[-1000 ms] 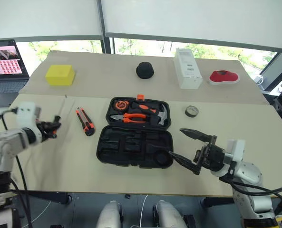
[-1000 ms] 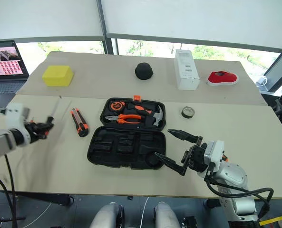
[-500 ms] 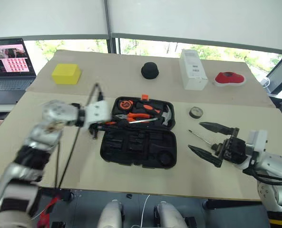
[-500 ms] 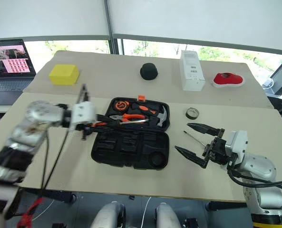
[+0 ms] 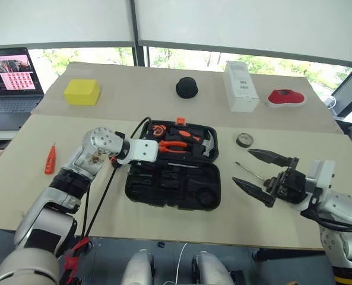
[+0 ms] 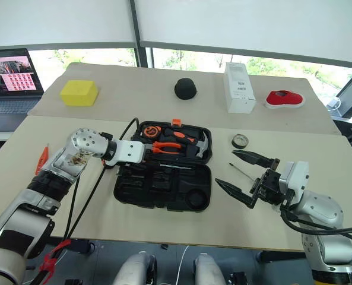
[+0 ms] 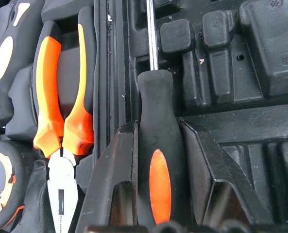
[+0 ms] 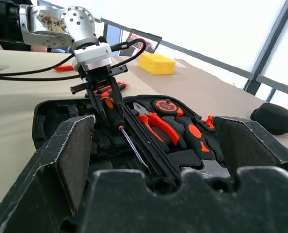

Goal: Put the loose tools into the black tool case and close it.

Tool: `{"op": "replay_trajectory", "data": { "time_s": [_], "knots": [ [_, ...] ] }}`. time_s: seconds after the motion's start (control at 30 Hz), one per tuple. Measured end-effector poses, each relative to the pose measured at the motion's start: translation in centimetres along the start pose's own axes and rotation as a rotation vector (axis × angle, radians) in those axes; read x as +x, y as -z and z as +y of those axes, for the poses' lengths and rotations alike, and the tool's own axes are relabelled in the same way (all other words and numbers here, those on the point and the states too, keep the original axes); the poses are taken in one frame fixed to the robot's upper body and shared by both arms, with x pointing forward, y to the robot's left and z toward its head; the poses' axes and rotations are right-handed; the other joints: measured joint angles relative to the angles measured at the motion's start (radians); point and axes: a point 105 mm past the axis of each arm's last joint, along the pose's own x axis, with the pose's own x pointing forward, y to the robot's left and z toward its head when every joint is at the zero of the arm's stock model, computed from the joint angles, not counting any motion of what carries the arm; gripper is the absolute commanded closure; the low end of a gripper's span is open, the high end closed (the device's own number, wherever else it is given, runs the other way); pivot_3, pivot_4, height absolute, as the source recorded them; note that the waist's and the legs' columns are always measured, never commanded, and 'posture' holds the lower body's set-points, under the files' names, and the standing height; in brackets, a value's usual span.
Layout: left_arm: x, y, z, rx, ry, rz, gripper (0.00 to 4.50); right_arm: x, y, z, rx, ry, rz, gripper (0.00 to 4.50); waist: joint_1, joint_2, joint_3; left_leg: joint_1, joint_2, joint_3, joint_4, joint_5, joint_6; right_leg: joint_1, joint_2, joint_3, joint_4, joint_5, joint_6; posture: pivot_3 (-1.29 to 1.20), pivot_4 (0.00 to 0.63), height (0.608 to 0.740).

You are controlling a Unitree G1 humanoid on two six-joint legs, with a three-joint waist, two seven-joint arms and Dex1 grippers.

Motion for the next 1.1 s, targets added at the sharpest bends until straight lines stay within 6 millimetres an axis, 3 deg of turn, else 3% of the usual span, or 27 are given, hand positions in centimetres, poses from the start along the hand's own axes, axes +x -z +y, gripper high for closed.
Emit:
{"op": "replay_trajectory", "data": {
  "time_s": [0.1, 0.13, 0.17, 0.3, 0.43, 0.6, 0.67, 0.8, 1.1],
  "knots": [
    [0.2, -0.2, -0.3, -0.011, 0.009, -0.014, 1.65, 0.2, 0.1, 0.2, 0.01, -0.002, 0.0, 0.0, 0.001, 0.0, 0.0, 0.0, 0.0, 0.0, 0.0, 0.0, 0.0, 0.0, 0.0, 0.0, 0.0, 0.0, 0.0, 0.0, 0.15, 0.74],
    [0.3, -0.4, -0.5, -0.023, 0.007, -0.041, 1.06, 0.3, 0.1, 0.3, 0.012, -0.001, -0.005, 0.0, 0.003, 0.0, 0.0, 0.0, 0.0, 0.0, 0.001, 0.0, 0.0, 0.0, 0.0, 0.0, 0.0, 0.0, 0.0, 0.0, 0.15, 0.74],
    [0.3, -0.5, -0.7, -0.046, -0.003, -0.079, 0.89, 0.3, 0.1, 0.4, 0.014, 0.001, -0.008, 0.0, 0.004, 0.0, 0.0, 0.0, 0.0, 0.0, 0.001, 0.0, 0.0, 0.0, 0.0, 0.0, 0.0, 0.0, 0.0, 0.0, 0.15, 0.74],
    [-0.6, -2.7, 0.6, -0.084, -0.104, -0.254, 0.89, 0.3, 0.1, 0.9, 0.025, 0.008, -0.012, 0.0, 0.009, 0.001, 0.0, -0.003, 0.001, -0.001, 0.005, -0.001, 0.001, -0.001, 0.0, -0.002, 0.001, 0.0, 0.0, 0.0, 0.15, 0.74],
    [-1.9, -2.7, 1.2, -0.143, -0.176, -0.323, 2.07, 0.0, 0.4, 1.2, 0.045, 0.014, -0.002, 0.0, 0.008, 0.001, 0.0, -0.003, 0.001, -0.002, 0.005, -0.001, 0.002, 0.0, 0.0, -0.002, 0.001, 0.0, 0.0, 0.0, 0.15, 0.74],
    [-0.7, -1.9, 0.3, -0.249, -0.169, -0.353, 3.93, 0.1, 0.4, 1.1, 0.043, 0.015, -0.008, 0.0, 0.008, 0.001, 0.0, -0.003, 0.001, -0.002, 0.007, -0.001, 0.002, 0.0, 0.0, -0.002, 0.001, 0.0, 0.001, 0.0, 0.15, 0.74],
    [-0.4, -1.8, 0.2, -0.263, -0.173, -0.353, 4.45, 0.2, 0.3, 0.9, 0.037, 0.015, -0.014, 0.0, 0.009, 0.001, 0.0, -0.003, 0.0, -0.002, 0.007, -0.001, 0.002, 0.0, 0.0, -0.002, 0.001, 0.001, 0.001, 0.0, 0.15, 0.74],
    [0.7, -1.1, -0.7, -0.307, -0.165, -0.33, 4.45, 0.2, 0.5, 0.8, 0.043, 0.022, -0.012, 0.0, 0.01, 0.001, 0.0, -0.004, 0.001, -0.002, 0.007, -0.001, 0.002, 0.0, 0.0, -0.002, 0.001, 0.001, 0.001, 0.0, 0.15, 0.74],
    [2.1, -0.8, -0.6, -0.314, -0.169, -0.258, 4.45, 0.2, 0.5, 0.8, 0.049, 0.03, -0.017, 0.0, 0.012, 0.002, 0.0, -0.003, 0.0, -0.002, 0.007, -0.001, 0.002, 0.001, 0.0, -0.002, 0.001, 0.001, 0.001, 0.0, 0.15, 0.74]
  ]
}}
